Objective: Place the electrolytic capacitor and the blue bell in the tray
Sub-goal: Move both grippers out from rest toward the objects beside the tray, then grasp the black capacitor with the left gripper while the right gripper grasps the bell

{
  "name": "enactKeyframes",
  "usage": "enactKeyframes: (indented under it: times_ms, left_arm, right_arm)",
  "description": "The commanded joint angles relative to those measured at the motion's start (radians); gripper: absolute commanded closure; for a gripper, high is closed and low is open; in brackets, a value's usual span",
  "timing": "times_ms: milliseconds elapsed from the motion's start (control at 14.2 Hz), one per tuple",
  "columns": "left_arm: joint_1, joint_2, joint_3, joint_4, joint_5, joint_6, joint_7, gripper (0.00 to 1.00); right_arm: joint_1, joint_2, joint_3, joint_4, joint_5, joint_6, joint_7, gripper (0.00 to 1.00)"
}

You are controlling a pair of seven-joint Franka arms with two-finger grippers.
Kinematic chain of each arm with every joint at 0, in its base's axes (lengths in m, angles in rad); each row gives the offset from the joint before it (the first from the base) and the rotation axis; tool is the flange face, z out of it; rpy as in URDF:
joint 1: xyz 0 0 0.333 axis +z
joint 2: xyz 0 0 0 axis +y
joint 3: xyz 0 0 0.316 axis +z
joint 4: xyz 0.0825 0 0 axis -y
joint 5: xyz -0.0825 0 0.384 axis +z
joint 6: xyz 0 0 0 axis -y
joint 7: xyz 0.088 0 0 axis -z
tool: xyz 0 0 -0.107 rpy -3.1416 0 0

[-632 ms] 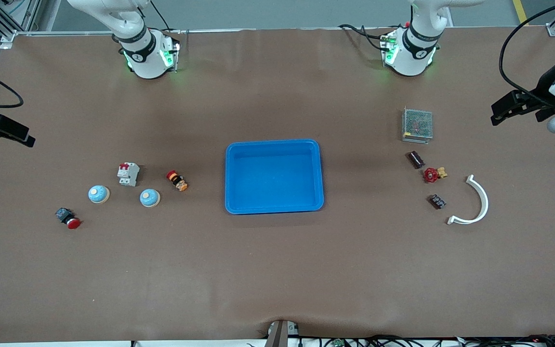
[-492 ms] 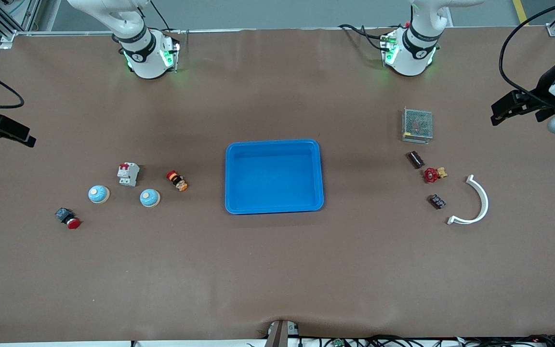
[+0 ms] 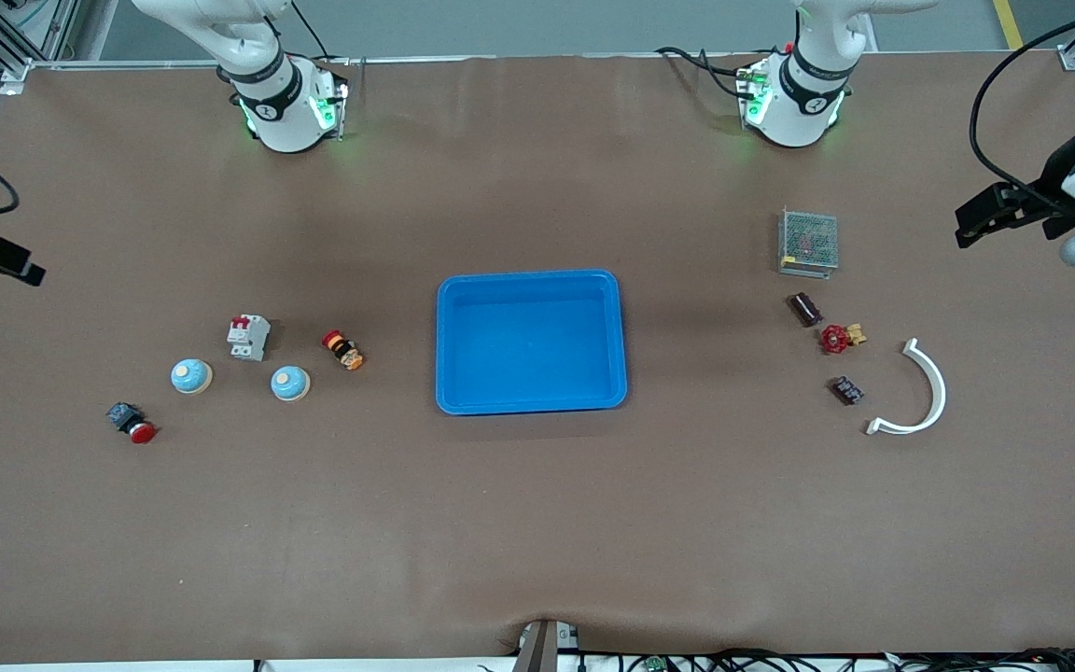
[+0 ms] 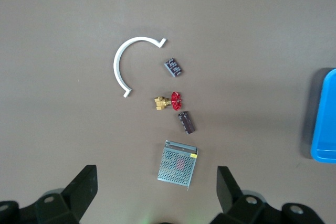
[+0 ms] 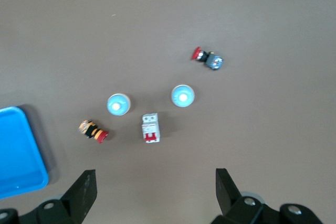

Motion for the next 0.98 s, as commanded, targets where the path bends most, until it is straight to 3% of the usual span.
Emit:
enactKeyframes:
  times_ms: [0, 351, 702, 913]
  left_arm:
    - [0.014, 0.052, -0.006, -0.004, 0.020, -0.006, -0.011, 0.00]
    - [0.074, 0.064, -0.007, -0.213, 0.017, 0.234, -0.011, 0.00]
    - [0.100, 0.108, -0.007, -0.480, 0.010, 0.657, -0.011, 0.00]
    - [0.138, 0.203, -0.009, -0.498, -0.022, 0.780, -0.014, 0.00]
  right_arm:
    - [-0.029, 0.006, 0.007, -0.080, 0.007, 0.079, -0.008, 0.00]
    - [-0.041, 0.072, 0.007, -0.272, 0.008, 0.344, -0.019, 0.00]
    - [-0.038, 0.198, 0.007, -0.355, 0.008, 0.577, -0.019, 0.00]
    - [-0.030, 0.248, 0.009, -0.446, 0.008, 0.757, -0.022, 0.00]
